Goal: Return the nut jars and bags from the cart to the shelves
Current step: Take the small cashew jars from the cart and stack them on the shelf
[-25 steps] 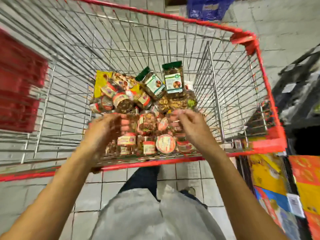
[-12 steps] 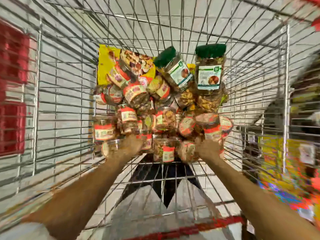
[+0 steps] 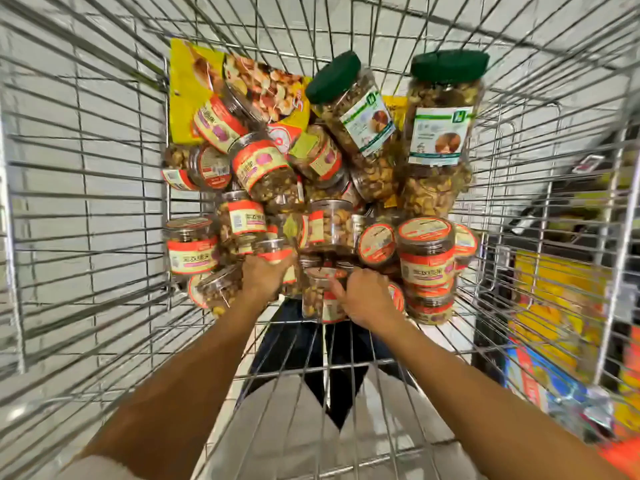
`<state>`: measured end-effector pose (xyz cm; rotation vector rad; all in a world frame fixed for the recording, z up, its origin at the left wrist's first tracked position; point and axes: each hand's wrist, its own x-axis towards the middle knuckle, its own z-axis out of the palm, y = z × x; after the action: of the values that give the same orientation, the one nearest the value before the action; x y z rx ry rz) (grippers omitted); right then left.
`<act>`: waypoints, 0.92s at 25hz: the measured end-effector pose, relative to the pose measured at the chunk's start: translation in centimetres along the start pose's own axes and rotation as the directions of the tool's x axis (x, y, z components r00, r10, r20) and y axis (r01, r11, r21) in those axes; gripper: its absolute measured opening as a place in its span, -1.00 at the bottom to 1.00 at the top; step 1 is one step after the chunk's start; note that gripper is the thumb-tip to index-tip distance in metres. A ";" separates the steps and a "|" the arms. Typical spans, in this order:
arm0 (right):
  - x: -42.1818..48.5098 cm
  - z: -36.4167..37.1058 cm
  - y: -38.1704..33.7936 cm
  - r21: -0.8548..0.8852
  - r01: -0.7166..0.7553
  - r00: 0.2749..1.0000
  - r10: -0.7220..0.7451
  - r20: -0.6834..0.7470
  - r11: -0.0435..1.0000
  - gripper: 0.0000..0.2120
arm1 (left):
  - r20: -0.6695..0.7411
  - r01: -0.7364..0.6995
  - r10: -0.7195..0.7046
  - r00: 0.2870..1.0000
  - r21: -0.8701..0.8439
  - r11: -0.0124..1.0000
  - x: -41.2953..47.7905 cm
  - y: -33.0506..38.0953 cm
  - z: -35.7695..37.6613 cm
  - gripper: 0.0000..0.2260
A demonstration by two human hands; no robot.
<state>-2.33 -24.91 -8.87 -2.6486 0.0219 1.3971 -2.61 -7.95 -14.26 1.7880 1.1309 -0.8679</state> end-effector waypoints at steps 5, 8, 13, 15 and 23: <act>0.3 4.5 -4.8 -0.234 -0.116 0.987 0.138 0.082 0.965 -0.18 | 0.007 -0.070 0.071 0.997 -0.132 0.989 0.2 -0.5 0.0 -0.49; 0.9 6.4 -5.3 -0.084 -0.234 0.972 0.231 -0.054 0.968 -0.11 | -0.068 -0.046 0.045 0.997 -0.012 0.999 0.1 -0.5 -0.2 -0.47; 3.4 4.6 -4.5 0.444 -0.245 0.946 0.312 -0.083 0.862 0.06 | 0.037 -0.120 0.121 0.992 -0.027 0.992 -0.5 0.6 -3.1 -0.63; 2.8 2.5 -3.9 0.657 -0.173 0.972 0.233 -0.004 0.733 -0.03 | 0.154 -0.119 0.144 0.978 -0.161 0.980 -1.6 1.7 -5.0 -0.63; -10.8 -13.3 3.0 0.972 0.234 0.969 -0.085 -0.231 0.018 -0.22 | 0.509 -0.102 0.398 0.763 -0.513 0.852 -12.0 13.2 -10.5 -0.78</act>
<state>2.20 -30.26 6.99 -1.3353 0.5144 0.5991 6.60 -6.05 4.22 1.1062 0.5755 -0.8270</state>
